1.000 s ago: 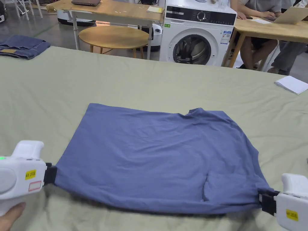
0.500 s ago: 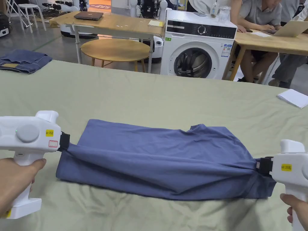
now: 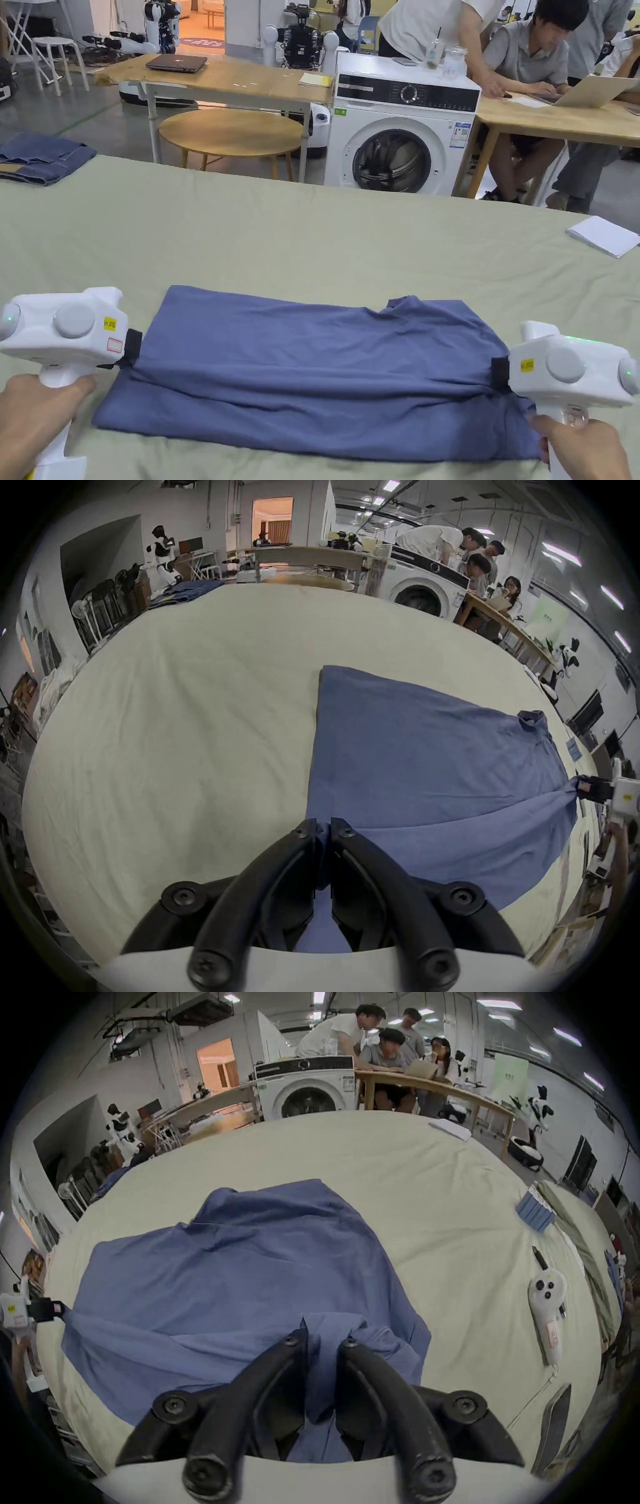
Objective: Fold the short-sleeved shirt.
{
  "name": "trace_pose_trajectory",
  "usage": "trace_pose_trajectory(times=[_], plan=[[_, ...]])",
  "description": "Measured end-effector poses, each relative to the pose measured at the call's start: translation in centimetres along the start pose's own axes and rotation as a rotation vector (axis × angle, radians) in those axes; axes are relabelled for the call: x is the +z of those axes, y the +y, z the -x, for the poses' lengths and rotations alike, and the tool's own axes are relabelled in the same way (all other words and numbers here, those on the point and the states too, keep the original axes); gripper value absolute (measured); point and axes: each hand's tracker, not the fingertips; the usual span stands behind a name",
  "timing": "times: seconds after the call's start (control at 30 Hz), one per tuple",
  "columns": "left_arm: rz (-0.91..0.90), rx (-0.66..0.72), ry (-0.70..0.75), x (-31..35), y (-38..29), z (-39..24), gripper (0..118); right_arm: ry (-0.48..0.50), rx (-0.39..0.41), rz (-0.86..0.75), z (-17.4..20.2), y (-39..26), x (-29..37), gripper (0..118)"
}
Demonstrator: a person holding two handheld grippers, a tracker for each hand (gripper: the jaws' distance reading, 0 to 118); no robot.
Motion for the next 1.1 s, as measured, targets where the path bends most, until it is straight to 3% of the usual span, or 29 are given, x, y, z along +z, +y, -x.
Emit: trace_pose_trajectory(times=[0.07,0.13,0.23,0.5,0.57,0.6,0.63,0.67,0.7,0.73,0.97,1.1], plan=[[-0.011,-0.008,-0.003,0.5,-0.1,-0.2,12,-0.040,0.031,-0.031,0.4,-0.3,0.3,39],[-0.034,-0.022,-0.002,1.4,-0.4,-0.3,35,-0.047,0.055,-0.117,-0.2,-0.5,0.8,52],[-0.099,-0.028,-0.044,3.1,-1.2,-0.7,42,-0.048,0.073,-0.243,0.5,-1.3,3.1,55],[-0.408,-0.093,-0.072,8.9,-5.6,-3.8,42,-0.035,0.083,-0.565,6.1,-6.4,11.0,55],[-0.505,-0.117,-0.045,10.4,-7.4,-4.9,41,-0.037,0.078,-0.625,7.1,-7.4,11.9,49],[-0.547,-0.129,-0.027,11.0,-8.0,-5.6,38,-0.042,0.079,-0.653,7.9,-8.0,12.4,37],[-0.578,-0.139,-0.018,11.7,-8.7,-6.2,24,-0.038,0.077,-0.671,8.5,-8.4,12.8,13],[-0.595,-0.158,-0.017,12.2,-9.2,-6.6,9,-0.036,0.076,-0.678,9.0,-8.8,13.1,6],[-0.619,-0.167,0.007,12.7,-9.8,-7.3,0,-0.020,0.066,-0.692,9.5,-9.2,13.4,5],[-0.633,-0.173,0.025,12.7,-9.9,-7.3,0,0.012,0.061,-0.696,9.8,-9.4,13.7,0],[-0.609,-0.161,0.004,13.8,-11.2,-7.3,0,0.027,0.078,-0.735,11.5,-11.0,14.7,0],[-0.429,-0.114,-0.010,12.0,-10.0,-4.8,0,0.035,0.101,-0.714,11.5,-11.3,14.3,0]])
